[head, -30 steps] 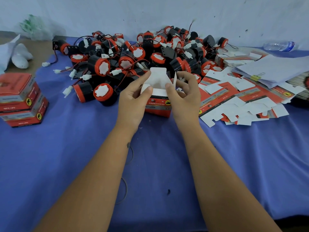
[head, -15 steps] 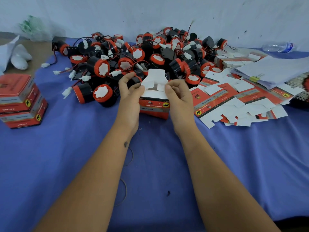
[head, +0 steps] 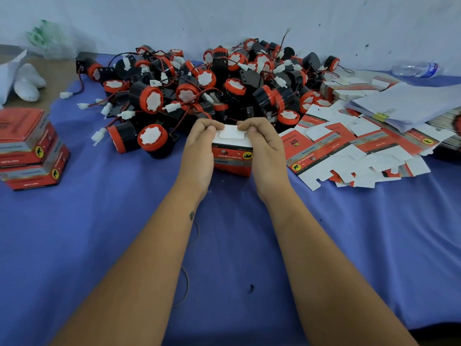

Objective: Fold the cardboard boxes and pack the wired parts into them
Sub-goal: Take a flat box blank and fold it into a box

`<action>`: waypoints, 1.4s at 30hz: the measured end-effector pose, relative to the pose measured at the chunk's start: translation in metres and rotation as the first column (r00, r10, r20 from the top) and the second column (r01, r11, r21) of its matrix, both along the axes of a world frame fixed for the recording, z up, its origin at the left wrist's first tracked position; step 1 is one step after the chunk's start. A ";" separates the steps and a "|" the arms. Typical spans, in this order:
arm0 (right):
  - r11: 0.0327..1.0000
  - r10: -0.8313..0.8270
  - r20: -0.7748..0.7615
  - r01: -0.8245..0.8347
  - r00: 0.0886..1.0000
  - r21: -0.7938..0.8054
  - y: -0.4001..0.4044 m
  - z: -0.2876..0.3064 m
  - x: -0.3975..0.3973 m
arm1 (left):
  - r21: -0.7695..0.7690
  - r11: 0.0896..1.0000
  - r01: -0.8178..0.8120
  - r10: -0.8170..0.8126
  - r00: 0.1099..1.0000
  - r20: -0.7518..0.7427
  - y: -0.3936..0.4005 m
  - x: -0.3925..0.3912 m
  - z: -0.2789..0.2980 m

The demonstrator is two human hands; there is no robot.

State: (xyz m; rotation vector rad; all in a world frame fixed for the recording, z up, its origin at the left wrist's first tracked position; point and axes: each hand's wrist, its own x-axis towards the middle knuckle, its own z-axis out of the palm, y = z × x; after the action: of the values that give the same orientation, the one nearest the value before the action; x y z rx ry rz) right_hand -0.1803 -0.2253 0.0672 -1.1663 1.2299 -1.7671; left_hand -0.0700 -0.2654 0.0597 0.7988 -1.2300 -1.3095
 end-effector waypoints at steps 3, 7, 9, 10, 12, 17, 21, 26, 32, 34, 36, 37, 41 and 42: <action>0.998 0.049 0.084 -0.052 0.995 0.026 0.002 0.000 0.000 | 0.022 1.000 0.015 -0.014 1.000 -0.010 0.001 0.000 0.001; 0.997 0.027 -0.026 -0.025 0.999 0.068 0.003 0.000 0.002 | 0.020 1.000 0.024 -0.024 1.000 0.001 -0.002 0.003 0.001; 0.997 0.004 -0.015 -0.002 1.000 0.083 0.002 0.001 0.004 | 0.039 0.999 0.006 -0.005 1.000 -0.030 -0.004 0.002 0.001; 0.996 -0.003 -0.002 0.003 1.000 0.084 0.002 0.001 0.005 | 0.042 0.999 -0.004 0.006 0.999 -0.041 -0.004 0.002 0.002; 0.996 -0.020 0.003 0.020 1.000 0.091 0.002 0.002 0.006 | 0.035 0.999 -0.014 0.016 0.999 -0.046 -0.003 0.001 0.001; 0.994 -0.046 -0.021 0.048 0.999 0.102 0.003 0.004 0.009 | 0.000 0.999 -0.044 0.044 0.999 -0.014 0.001 -0.001 0.001; 0.995 -0.023 -0.005 0.023 1.000 0.093 0.002 0.003 0.009 | -0.018 1.000 -0.012 0.012 1.000 -0.009 0.002 0.000 0.002; 0.998 -0.030 0.169 0.020 0.985 0.059 -0.001 0.005 0.005 | -0.069 0.988 0.141 -0.151 0.976 -0.160 0.005 0.000 0.010; 0.933 -0.211 -0.165 0.249 0.963 0.259 0.000 0.004 0.003 | -0.256 0.966 0.043 -0.075 0.990 -0.117 0.006 0.010 0.016; 0.952 -0.146 -0.060 0.157 0.987 0.261 0.002 0.005 0.005 | -0.296 0.954 0.038 -0.070 0.993 -0.100 0.005 0.010 0.016; 0.976 -0.123 0.071 0.108 0.990 0.187 0.002 0.009 0.007 | -0.329 0.943 0.044 -0.076 0.994 -0.085 0.005 0.009 0.015; 0.985 -0.116 0.102 0.102 0.988 0.138 0.001 0.011 0.006 | -0.324 0.945 0.049 -0.081 0.993 -0.086 0.004 0.009 0.014; 0.993 -0.046 0.234 0.070 0.971 -0.092 0.004 0.015 -0.006 | -0.088 0.995 0.054 -0.063 0.993 -0.101 -0.005 0.008 0.009; 0.992 -0.031 0.252 0.061 0.967 -0.110 0.005 0.015 -0.007 | -0.028 0.996 0.087 -0.090 0.990 -0.107 -0.006 0.007 0.008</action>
State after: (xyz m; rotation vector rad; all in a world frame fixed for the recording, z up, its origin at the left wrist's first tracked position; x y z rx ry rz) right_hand -0.1874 -0.2205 0.0826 -0.9491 1.0230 -1.9754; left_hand -0.0626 -0.2711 0.0674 0.6550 -1.2035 -1.3896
